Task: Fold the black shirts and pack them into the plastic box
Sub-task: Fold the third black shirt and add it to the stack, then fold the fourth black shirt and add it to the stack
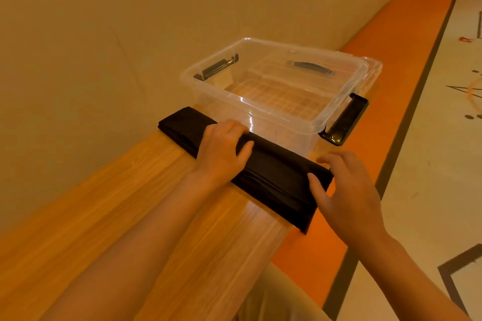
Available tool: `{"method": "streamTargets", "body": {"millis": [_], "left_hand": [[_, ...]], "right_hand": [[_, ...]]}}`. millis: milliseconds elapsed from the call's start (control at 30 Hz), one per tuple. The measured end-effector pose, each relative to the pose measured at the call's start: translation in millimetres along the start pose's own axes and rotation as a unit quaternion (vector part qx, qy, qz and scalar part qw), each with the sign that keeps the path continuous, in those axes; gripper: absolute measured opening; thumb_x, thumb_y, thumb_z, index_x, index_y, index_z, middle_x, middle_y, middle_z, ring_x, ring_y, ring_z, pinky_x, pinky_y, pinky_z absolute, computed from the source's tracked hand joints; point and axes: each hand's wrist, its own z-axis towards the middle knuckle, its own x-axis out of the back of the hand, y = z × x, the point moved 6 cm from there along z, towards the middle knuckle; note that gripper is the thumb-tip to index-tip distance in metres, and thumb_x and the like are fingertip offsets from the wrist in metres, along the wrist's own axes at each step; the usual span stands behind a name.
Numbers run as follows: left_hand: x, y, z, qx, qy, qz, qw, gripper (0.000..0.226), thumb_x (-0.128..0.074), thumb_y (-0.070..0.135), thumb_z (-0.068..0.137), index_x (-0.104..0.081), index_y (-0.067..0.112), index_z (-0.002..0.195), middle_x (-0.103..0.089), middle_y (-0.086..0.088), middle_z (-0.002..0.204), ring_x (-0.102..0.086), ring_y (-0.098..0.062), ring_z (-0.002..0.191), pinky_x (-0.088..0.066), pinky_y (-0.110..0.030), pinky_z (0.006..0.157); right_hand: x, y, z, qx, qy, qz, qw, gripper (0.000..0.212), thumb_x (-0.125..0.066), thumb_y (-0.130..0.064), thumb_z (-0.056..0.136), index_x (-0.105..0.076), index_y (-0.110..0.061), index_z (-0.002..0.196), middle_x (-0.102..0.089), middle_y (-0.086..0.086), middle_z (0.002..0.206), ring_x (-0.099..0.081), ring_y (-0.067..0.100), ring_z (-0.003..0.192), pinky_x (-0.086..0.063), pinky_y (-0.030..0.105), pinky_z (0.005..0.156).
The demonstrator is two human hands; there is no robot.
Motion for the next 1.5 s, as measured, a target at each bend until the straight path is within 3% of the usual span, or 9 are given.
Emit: {"method": "streamTargets", "body": {"millis": [67,200,300,500,633,833,933,1067,1500], "left_hand": [[-9,13,-11,-0.042,-0.073,-0.039,0.996,0.039,-0.058,0.037,0.093,-0.059,0.016,0.126,-0.059,0.000,0.129,-0.051,-0.014,0.122,-0.034,-0.033,0.107],[-37,0,-33,0.011,-0.215,-0.018,0.976,0.062,-0.032,0.059,0.096,-0.028,0.029,0.150,-0.019,0.008,0.159,-0.011,-0.007,0.146,-0.009,-0.035,0.121],[-46,-5,-40,0.010,-0.228,0.010,0.974,0.067,-0.015,0.064,0.093,-0.016,0.034,0.152,-0.007,0.009,0.161,0.001,-0.006,0.147,0.000,-0.036,0.121],[-45,-3,-39,0.018,-0.235,0.034,0.971,0.060,-0.021,0.058,0.098,-0.014,0.034,0.153,-0.006,0.008,0.162,0.002,-0.006,0.147,0.003,-0.033,0.120],[-27,-4,-45,0.020,-0.204,0.065,0.977,0.063,-0.020,0.062,0.096,-0.019,0.032,0.152,-0.015,0.007,0.160,-0.004,-0.007,0.147,0.000,-0.035,0.121],[19,-15,-83,0.044,-0.163,0.157,0.973,0.062,-0.026,0.062,0.096,-0.033,0.028,0.148,-0.032,0.002,0.155,-0.024,-0.013,0.144,-0.006,-0.035,0.119],[47,-21,-111,0.082,-0.154,0.199,0.964,0.065,-0.022,0.061,0.095,-0.046,0.023,0.141,-0.045,-0.002,0.147,-0.040,-0.018,0.135,-0.021,-0.040,0.115],[77,-26,-158,0.129,-0.142,0.252,0.949,0.063,-0.027,0.059,0.096,-0.058,0.017,0.131,-0.056,-0.006,0.136,-0.053,-0.023,0.123,-0.034,-0.043,0.107],[148,-13,-306,0.345,-0.137,0.324,0.870,0.063,-0.027,0.060,0.096,-0.054,0.019,0.135,-0.053,-0.005,0.140,-0.051,-0.023,0.126,-0.034,-0.045,0.109]], "right_hand": [[-8,-9,0,0.058,-0.045,0.041,0.996,0.035,-0.056,-0.034,0.091,-0.060,-0.012,0.117,-0.056,0.002,0.120,-0.053,0.014,0.107,-0.045,0.024,0.085],[-41,-11,-12,0.061,-0.173,0.020,0.983,0.063,-0.022,-0.060,0.094,-0.040,-0.025,0.143,-0.034,-0.006,0.151,-0.030,0.009,0.138,-0.030,0.031,0.111],[-57,-6,-25,0.049,-0.202,-0.007,0.978,0.065,-0.008,-0.063,0.094,-0.024,-0.032,0.149,-0.017,-0.008,0.158,-0.008,0.008,0.146,-0.012,0.039,0.120],[-53,-9,-21,0.039,-0.232,-0.024,0.972,0.073,-0.001,-0.067,0.088,-0.020,-0.032,0.150,-0.014,-0.007,0.159,-0.006,0.009,0.146,-0.005,0.035,0.120],[-42,-29,-10,0.051,-0.234,-0.029,0.970,0.078,-0.006,-0.068,0.086,-0.036,-0.026,0.144,-0.028,-0.002,0.154,-0.022,0.015,0.142,-0.022,0.039,0.117],[-52,-72,3,0.178,-0.241,0.012,0.954,0.063,-0.023,-0.057,0.091,-0.053,-0.018,0.131,-0.047,0.006,0.142,-0.043,0.022,0.132,-0.037,0.043,0.109],[-66,-89,1,0.239,-0.251,0.017,0.938,0.044,-0.043,-0.045,0.096,-0.056,-0.018,0.128,-0.048,0.008,0.142,-0.043,0.026,0.132,-0.031,0.046,0.111],[-81,-119,-12,0.303,-0.294,0.036,0.906,0.043,-0.047,-0.042,0.095,-0.049,-0.023,0.133,-0.039,0.004,0.148,-0.033,0.022,0.138,-0.023,0.042,0.115],[-98,-230,-89,0.478,-0.385,0.107,0.782,0.052,-0.049,-0.039,0.096,-0.039,-0.023,0.144,-0.029,0.006,0.154,-0.028,0.027,0.141,-0.019,0.039,0.115]]}}
